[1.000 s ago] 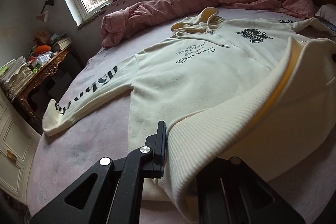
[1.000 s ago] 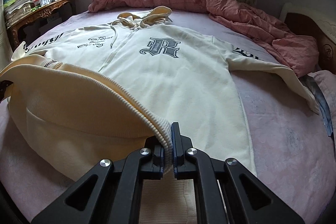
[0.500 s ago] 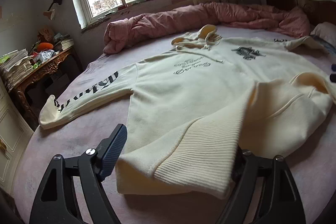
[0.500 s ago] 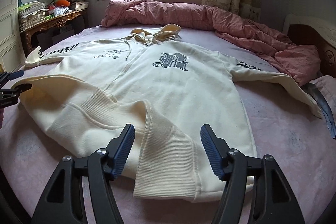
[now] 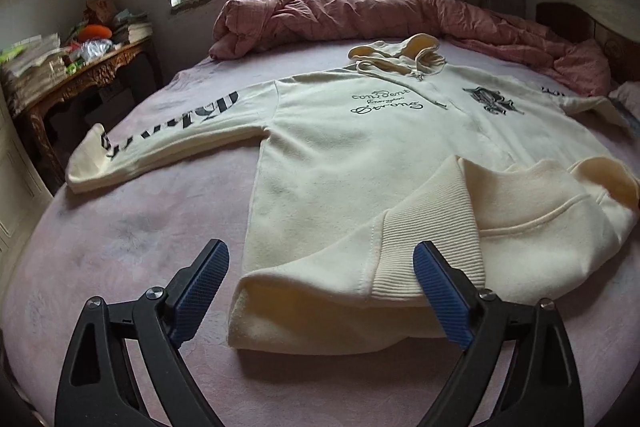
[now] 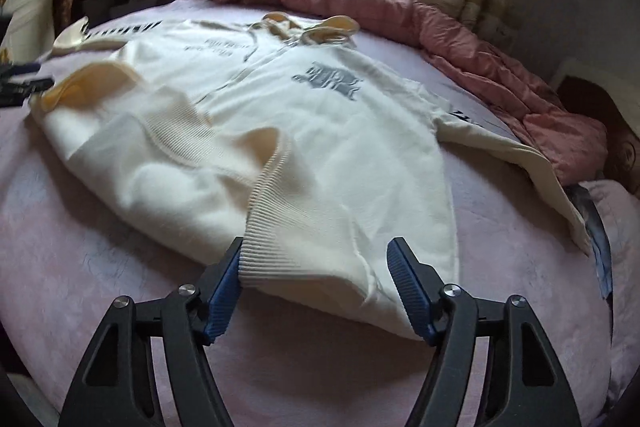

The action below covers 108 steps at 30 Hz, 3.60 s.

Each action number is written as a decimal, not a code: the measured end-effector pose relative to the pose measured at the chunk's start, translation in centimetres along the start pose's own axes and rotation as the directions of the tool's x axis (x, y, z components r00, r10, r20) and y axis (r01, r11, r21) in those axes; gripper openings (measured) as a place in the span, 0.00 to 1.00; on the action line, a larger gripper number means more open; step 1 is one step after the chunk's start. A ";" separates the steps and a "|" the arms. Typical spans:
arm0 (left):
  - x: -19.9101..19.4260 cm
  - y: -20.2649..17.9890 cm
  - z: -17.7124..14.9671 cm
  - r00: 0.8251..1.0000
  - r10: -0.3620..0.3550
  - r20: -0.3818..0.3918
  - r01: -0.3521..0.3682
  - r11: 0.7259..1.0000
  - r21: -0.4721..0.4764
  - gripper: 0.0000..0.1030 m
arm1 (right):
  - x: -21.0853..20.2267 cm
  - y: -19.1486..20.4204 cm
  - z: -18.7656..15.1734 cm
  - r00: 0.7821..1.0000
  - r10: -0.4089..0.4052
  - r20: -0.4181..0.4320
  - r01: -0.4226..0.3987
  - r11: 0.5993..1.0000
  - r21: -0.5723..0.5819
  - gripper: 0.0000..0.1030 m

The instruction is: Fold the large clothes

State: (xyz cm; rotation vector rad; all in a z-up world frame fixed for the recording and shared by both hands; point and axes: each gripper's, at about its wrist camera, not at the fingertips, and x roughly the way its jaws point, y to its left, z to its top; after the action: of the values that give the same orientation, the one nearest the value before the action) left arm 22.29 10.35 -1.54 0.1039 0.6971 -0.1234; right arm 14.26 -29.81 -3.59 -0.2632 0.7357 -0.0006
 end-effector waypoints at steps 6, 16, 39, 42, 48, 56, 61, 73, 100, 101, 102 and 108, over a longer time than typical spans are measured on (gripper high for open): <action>0.5 1.2 0.5 0.996 0.052 0.076 -0.050 0.998 -0.033 0.90 | 2.5 -4.0 0.2 0.927 -0.366 -0.087 0.374 0.921 0.107 0.47; 2.5 1.6 3.9 0.986 0.044 0.162 -0.017 0.986 -0.168 0.90 | 3.8 -4.9 -1.6 0.922 -0.356 -0.154 0.378 0.915 0.141 0.44; 2.8 3.1 2.8 0.994 -0.107 0.025 0.110 0.975 -0.195 0.90 | 3.8 -7.3 -1.4 0.921 -0.369 -0.126 0.390 0.858 0.334 0.53; 2.1 3.8 2.5 0.992 -0.122 0.021 0.124 0.973 -0.193 0.90 | 3.1 -7.5 -1.2 0.926 -0.366 -0.091 0.375 0.863 0.339 0.53; 1.4 5.0 2.0 0.982 -0.185 -0.034 0.176 0.966 -0.190 0.90 | 3.0 -7.5 -1.6 0.983 -0.167 -0.070 0.181 0.914 0.363 0.53; 1.1 3.3 1.6 0.973 -0.219 -0.078 0.211 0.972 -0.103 0.90 | 2.3 -7.3 -1.3 0.997 -0.065 -0.034 0.072 0.933 0.351 0.53; 1.0 1.0 0.7 0.946 -0.294 -0.141 0.302 0.952 0.044 0.98 | 5.4 -9.8 -1.7 0.982 -0.108 -0.152 0.167 0.876 0.452 0.53; 4.2 0.7 0.5 0.993 -0.021 -0.117 0.028 0.998 0.059 0.99 | 5.1 -10.3 -2.8 0.978 -0.133 -0.160 0.193 0.862 0.469 0.66; 4.6 2.4 1.0 0.954 0.298 -0.039 -0.295 0.954 0.059 0.78 | 4.0 -7.7 -1.7 0.977 -0.181 -0.117 0.211 0.907 0.365 0.67; 4.7 3.3 1.0 0.965 0.257 -0.058 -0.256 0.966 0.026 0.77 | 3.9 -7.8 -1.7 0.977 -0.181 -0.115 0.211 0.907 0.365 0.67; 4.6 3.8 0.9 0.976 0.206 -0.072 -0.206 0.978 0.012 0.77 | 3.9 -7.8 -1.7 0.977 -0.180 -0.111 0.209 0.907 0.365 0.67; 5.4 3.4 0.4 0.984 -0.082 -0.161 0.067 0.993 -0.095 0.76 | 4.1 -9.1 -1.9 0.993 -0.080 -0.084 0.109 0.892 0.439 0.67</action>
State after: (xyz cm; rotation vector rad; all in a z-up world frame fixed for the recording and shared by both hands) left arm 27.14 13.20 -4.56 0.0022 0.8704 -0.1564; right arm 16.89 -39.45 -5.45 0.1397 0.7645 -0.2692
